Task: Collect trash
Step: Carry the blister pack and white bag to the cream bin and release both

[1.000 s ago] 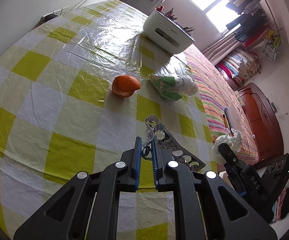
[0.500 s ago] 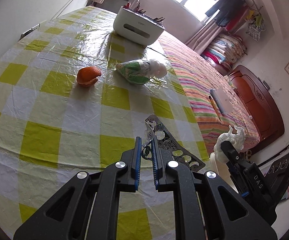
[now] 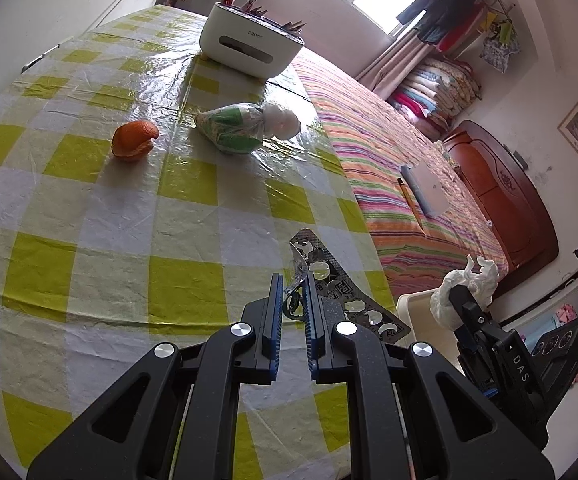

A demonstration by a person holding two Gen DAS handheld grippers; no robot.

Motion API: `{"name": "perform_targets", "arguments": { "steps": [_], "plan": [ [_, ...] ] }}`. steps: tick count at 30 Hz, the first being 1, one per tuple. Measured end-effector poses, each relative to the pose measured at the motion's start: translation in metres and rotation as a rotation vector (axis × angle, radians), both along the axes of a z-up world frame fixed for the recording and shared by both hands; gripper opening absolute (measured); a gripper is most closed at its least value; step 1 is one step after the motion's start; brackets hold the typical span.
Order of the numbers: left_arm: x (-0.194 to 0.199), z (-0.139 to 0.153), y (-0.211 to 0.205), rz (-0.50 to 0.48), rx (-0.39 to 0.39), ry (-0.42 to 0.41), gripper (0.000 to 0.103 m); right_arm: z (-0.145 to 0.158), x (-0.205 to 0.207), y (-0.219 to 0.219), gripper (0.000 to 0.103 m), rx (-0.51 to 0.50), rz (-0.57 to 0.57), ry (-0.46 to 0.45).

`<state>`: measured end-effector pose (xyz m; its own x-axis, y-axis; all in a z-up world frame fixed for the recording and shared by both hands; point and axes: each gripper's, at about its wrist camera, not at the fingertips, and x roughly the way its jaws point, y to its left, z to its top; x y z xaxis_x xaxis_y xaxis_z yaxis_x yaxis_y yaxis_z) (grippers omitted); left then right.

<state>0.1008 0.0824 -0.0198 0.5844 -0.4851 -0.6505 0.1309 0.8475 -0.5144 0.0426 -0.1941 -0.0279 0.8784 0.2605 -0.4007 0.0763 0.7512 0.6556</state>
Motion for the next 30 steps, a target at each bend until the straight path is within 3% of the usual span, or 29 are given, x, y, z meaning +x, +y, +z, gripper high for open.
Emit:
{"name": "perform_targets", "arguments": {
  "steps": [13,21,30],
  "plan": [
    [-0.001,-0.003,-0.026,-0.038,0.030,0.000,0.010,0.001,-0.016,-0.033,0.036,0.038,-0.075,-0.032],
    [0.001,-0.007,-0.034,-0.051,0.034,0.014,0.010,0.006,-0.035,-0.061,0.036,0.009,-0.209,-0.074],
    [0.001,-0.008,-0.036,-0.060,0.030,0.013,0.010,-0.008,-0.047,-0.094,0.036,0.082,-0.317,-0.029]
  ]
}}
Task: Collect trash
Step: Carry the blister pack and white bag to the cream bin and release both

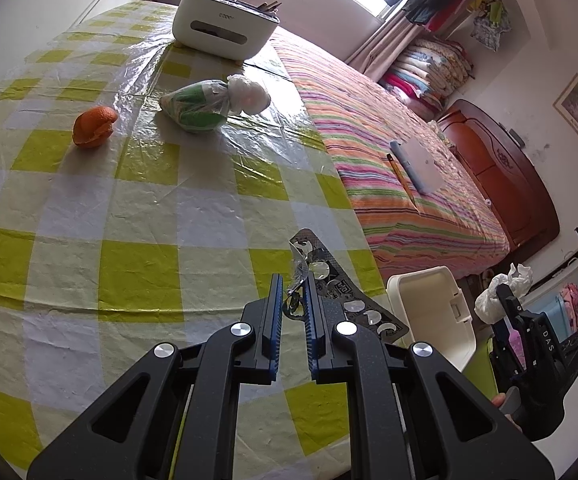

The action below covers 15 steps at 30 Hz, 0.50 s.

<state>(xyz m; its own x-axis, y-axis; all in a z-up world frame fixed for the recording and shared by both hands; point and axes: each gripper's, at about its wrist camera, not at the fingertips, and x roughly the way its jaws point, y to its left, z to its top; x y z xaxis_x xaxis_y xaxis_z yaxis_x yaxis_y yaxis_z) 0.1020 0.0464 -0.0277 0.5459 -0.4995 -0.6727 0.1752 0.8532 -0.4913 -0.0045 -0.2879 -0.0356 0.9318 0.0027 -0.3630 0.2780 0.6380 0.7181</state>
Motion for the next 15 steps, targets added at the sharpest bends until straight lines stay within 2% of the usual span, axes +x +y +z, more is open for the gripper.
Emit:
{"name": "perform_targets", "arguments": {
  "steps": [9,15],
  "plan": [
    [-0.003,0.000,0.001,0.000,0.002,-0.001,0.010,-0.005,-0.003,-0.009,0.038,0.016,-0.041,0.029],
    [-0.005,0.001,-0.003,-0.011,0.004,-0.008,0.010,-0.010,-0.006,-0.016,0.056,0.053,-0.073,0.051]
  ]
}}
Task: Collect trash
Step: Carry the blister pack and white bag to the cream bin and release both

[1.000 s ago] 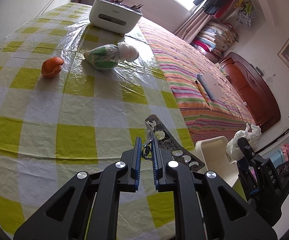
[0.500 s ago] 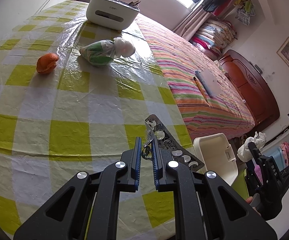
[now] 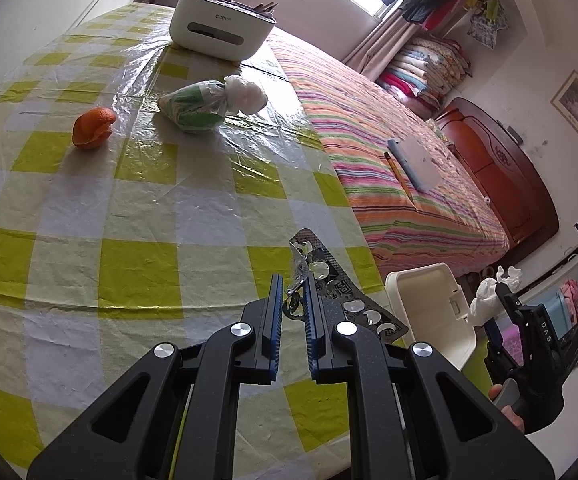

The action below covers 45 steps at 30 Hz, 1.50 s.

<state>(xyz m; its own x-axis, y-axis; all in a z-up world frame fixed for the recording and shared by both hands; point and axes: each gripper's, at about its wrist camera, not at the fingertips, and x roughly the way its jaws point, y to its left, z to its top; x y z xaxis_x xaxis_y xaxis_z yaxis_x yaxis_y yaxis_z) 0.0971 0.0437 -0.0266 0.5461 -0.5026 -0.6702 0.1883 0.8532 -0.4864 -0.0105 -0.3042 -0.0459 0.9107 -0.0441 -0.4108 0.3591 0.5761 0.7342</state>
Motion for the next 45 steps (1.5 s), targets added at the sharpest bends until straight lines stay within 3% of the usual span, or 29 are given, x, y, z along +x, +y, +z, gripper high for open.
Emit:
{"name": "perform_targets", "arguments": {
  "steps": [2,10,24,40,45],
  "plan": [
    [-0.001,0.000,-0.003,-0.008,0.003,0.000,0.010,-0.001,0.000,-0.001,0.060,0.014,0.001,0.004],
    [0.007,0.003,-0.027,-0.040,0.008,0.001,0.010,-0.001,-0.007,-0.002,0.062,0.048,-0.017,-0.040],
    [0.034,0.002,-0.120,-0.098,0.076,-0.015,0.010,0.005,-0.031,-0.010,0.062,0.101,-0.074,-0.181],
    [0.046,-0.004,-0.203,-0.164,0.227,-0.041,0.011,0.000,-0.032,-0.013,0.063,0.147,-0.051,-0.203],
    [0.049,-0.011,-0.209,-0.166,0.235,-0.018,0.011,-0.002,-0.031,-0.015,0.063,0.154,-0.053,-0.200]
  ]
}}
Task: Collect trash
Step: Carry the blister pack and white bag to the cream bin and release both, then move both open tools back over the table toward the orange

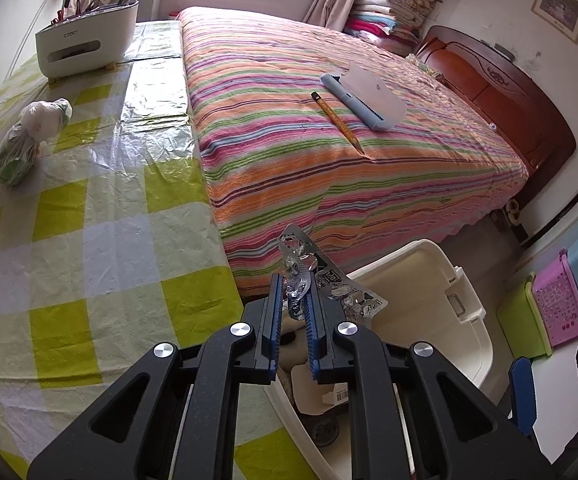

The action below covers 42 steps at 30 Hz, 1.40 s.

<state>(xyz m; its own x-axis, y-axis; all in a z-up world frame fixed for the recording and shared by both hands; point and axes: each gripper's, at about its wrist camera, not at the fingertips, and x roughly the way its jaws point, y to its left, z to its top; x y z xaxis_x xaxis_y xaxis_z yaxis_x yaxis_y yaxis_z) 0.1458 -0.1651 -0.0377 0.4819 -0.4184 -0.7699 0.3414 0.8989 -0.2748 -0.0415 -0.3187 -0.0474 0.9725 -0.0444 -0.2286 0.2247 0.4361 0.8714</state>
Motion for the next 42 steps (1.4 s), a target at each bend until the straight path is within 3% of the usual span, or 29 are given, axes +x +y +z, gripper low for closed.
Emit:
{"name": "perform_targets", "arguments": {
  "steps": [2,3,6,10,24,29,35,42],
  "plan": [
    [0.000,-0.003,-0.001,-0.004,0.014,0.003,0.013,0.000,0.000,0.000,0.063,0.000,0.004,0.002],
    [0.000,-0.004,-0.001,-0.005,0.018,0.004,0.021,-0.001,0.001,0.000,0.063,0.000,0.006,0.002],
    [-0.003,-0.004,0.001,0.013,0.022,-0.021,0.065,-0.001,0.002,0.000,0.063,0.000,0.012,0.007],
    [-0.007,0.001,0.004,0.011,0.037,-0.066,0.077,-0.002,0.003,0.000,0.063,0.002,0.015,0.011],
    [-0.008,0.001,0.068,0.070,0.062,-0.066,0.082,0.000,0.006,0.004,0.063,-0.011,0.029,0.024],
    [-0.009,0.006,0.109,0.103,0.083,-0.093,0.083,0.002,0.013,0.014,0.063,-0.033,0.057,0.033],
    [-0.005,0.018,0.167,0.182,0.055,-0.129,0.083,0.007,0.021,0.027,0.064,-0.064,0.087,0.048],
    [0.010,0.031,0.240,0.314,0.036,-0.229,0.085,0.015,0.028,0.047,0.064,-0.129,0.113,0.067]
  ]
}}
